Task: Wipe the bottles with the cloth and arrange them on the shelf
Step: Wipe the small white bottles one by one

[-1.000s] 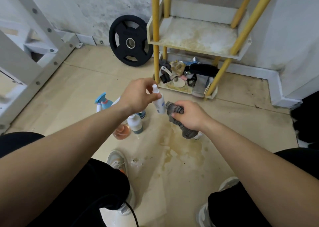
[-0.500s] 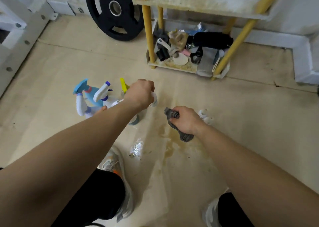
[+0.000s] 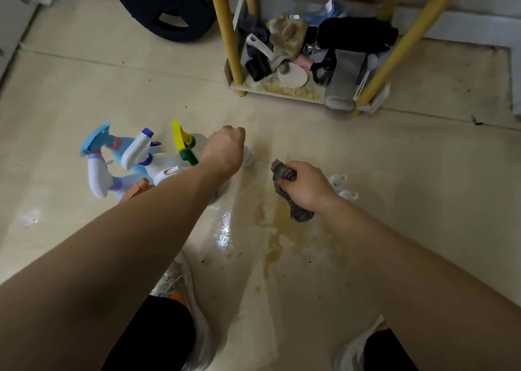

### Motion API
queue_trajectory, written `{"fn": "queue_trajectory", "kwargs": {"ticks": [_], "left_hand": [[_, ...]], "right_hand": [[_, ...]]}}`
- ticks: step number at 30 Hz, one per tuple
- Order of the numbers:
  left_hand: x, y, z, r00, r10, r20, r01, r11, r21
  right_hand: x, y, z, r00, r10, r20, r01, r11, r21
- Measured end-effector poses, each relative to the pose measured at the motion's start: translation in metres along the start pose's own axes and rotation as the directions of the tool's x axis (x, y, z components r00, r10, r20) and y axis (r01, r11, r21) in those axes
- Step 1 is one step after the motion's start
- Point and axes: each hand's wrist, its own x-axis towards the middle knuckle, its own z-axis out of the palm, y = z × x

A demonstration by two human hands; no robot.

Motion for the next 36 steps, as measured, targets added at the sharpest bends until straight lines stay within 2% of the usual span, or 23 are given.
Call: {"fn": "queue_trajectory", "kwargs": {"ticks": [6, 13, 19, 23, 26, 31, 36], "left_hand": [[0.001, 0.003, 0.008, 1.0, 0.022, 0.001, -0.022, 0.999, -0.038], [-0.037, 0.02, -0.013, 0.995, 0.082, -0.063, -0.084, 0.996, -0.028], [-0.08, 0.048, -0.024, 0.983, 0.182, 0.003, -0.181, 0.98, -0.076], [-0.101, 0.072, -0.017, 0.968, 0.227, 0.104, -0.218, 0.971, -0.097], [-0.113, 0.093, -0.006, 0.963, 0.239, 0.123, -0.225, 0.967, -0.116], [-0.118, 0.123, 0.021, 0.963, 0.234, 0.137, -0.211, 0.964, -0.163], [-0.104, 0.14, 0.05, 0.984, 0.164, 0.068, -0.136, 0.944, -0.301]], "right_hand": [[-0.006, 0.001, -0.001, 1.0, 0.003, -0.01, -0.003, 1.0, 0.022], [-0.034, -0.006, -0.016, 0.999, 0.007, -0.049, -0.005, 0.999, 0.031], [-0.084, -0.004, -0.05, 0.99, 0.018, -0.14, -0.01, 0.998, 0.058], [-0.119, 0.02, -0.072, 0.972, 0.077, -0.224, -0.058, 0.994, 0.089], [-0.143, 0.048, -0.082, 0.954, 0.136, -0.266, -0.112, 0.988, 0.105], [-0.157, 0.095, -0.083, 0.939, 0.234, -0.253, -0.208, 0.97, 0.126], [-0.145, 0.132, -0.074, 0.931, 0.299, -0.208, -0.275, 0.952, 0.136]]}}
